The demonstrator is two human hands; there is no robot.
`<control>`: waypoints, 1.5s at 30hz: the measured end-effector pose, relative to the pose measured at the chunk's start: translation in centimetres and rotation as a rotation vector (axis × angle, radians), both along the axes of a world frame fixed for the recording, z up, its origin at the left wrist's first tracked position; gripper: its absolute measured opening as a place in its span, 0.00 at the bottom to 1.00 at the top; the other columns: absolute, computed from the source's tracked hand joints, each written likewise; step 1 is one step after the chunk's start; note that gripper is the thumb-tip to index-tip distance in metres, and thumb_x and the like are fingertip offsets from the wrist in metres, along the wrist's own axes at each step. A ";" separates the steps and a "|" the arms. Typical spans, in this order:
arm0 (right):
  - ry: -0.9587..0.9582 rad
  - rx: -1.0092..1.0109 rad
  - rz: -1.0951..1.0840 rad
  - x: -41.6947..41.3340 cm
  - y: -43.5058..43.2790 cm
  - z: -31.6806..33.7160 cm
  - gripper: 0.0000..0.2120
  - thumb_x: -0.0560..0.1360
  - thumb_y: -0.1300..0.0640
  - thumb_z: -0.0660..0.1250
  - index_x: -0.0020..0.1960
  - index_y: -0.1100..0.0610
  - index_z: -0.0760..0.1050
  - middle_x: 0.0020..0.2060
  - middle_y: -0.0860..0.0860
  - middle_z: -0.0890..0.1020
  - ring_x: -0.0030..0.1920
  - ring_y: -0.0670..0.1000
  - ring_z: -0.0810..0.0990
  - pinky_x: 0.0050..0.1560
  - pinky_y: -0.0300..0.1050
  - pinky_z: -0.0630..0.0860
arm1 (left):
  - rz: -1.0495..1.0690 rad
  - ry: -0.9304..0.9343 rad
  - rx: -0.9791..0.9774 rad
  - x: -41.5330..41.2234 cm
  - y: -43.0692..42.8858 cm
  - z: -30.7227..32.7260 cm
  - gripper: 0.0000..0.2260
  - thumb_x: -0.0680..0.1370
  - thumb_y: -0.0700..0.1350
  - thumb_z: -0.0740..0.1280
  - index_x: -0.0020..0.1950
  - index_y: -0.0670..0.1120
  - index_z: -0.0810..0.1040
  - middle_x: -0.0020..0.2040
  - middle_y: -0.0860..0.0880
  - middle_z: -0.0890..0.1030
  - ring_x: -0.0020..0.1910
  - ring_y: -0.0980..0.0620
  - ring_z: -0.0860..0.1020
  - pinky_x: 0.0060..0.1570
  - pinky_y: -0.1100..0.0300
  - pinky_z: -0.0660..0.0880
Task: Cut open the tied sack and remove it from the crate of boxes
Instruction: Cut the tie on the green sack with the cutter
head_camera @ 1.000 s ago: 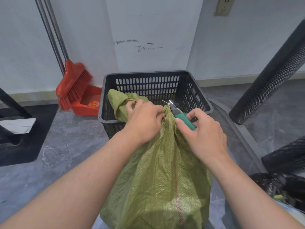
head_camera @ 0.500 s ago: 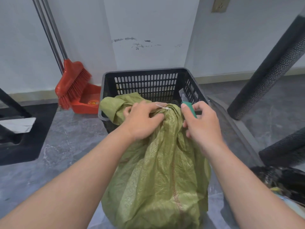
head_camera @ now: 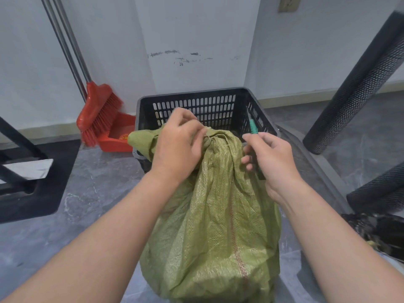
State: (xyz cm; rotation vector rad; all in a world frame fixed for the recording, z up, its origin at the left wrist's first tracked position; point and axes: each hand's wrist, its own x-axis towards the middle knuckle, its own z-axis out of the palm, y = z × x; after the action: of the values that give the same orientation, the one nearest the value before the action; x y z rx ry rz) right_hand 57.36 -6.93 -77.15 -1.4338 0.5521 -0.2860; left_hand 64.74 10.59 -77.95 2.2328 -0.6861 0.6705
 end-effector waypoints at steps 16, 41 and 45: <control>-0.038 0.076 -0.128 0.4 -2.5 1.2 0.20 0.74 0.63 0.76 0.64 0.60 0.77 0.50 0.56 0.80 0.32 0.48 0.77 0.31 0.40 0.77 | -0.014 0.634 -0.823 -0.9 -2.9 5.2 0.04 0.80 0.39 0.73 0.44 0.43 0.84 0.39 0.49 0.83 0.40 0.52 0.85 0.42 0.54 0.85; 0.470 -0.055 -0.465 -5.0 -15.7 -16.3 0.06 0.68 0.63 0.71 0.34 0.59 0.76 0.28 0.52 0.74 0.34 0.56 0.75 0.32 0.45 0.69 | 0.150 1.227 -0.479 -7.8 -24.6 -8.8 0.06 0.79 0.34 0.66 0.44 0.37 0.82 0.47 0.38 0.83 0.34 0.44 0.83 0.38 0.44 0.86; 0.545 -0.079 -0.452 -5.3 -16.0 -20.4 0.01 0.67 0.62 0.71 0.38 0.60 0.80 0.29 0.54 0.76 0.33 0.56 0.76 0.29 0.42 0.66 | 0.104 1.041 0.030 -8.1 -25.3 -11.4 0.07 0.75 0.39 0.65 0.45 0.39 0.83 0.48 0.38 0.85 0.46 0.38 0.85 0.47 0.52 0.83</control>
State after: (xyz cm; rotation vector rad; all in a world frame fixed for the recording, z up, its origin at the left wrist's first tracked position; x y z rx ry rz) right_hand 52.01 -22.96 -97.59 -1.4521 1.3294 -0.2738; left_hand 56.64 -14.76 -89.35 2.2499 -0.0435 -0.4806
